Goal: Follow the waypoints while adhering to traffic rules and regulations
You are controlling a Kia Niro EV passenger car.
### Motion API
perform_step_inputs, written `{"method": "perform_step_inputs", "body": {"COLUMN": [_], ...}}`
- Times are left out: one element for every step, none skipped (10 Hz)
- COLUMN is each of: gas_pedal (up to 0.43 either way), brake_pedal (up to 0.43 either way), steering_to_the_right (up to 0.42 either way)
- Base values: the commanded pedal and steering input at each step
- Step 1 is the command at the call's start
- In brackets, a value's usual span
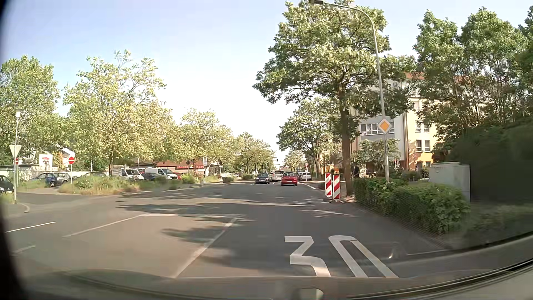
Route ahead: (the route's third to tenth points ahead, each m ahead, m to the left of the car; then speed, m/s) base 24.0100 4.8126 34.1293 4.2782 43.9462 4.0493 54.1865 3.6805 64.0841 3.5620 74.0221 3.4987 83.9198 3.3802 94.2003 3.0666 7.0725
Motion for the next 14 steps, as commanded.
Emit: {"method": "perform_step_inputs", "body": {"gas_pedal": [0.047,0.047,0.047,0.039,0.039,0.039,0.039,0.039,0.039,0.039,0.039,0.039,0.039,0.039], "brake_pedal": [0.030,0.030,0.030,0.024,0.030,0.030,0.030,0.030,0.030,0.024,0.024,0.030,0.030,0.030], "steering_to_the_right": [0.003,0.004,0.003,0.003,0.004,0.003,0.003,0.003,0.004,0.004,0.003,0.003,0.003,0.004]}}
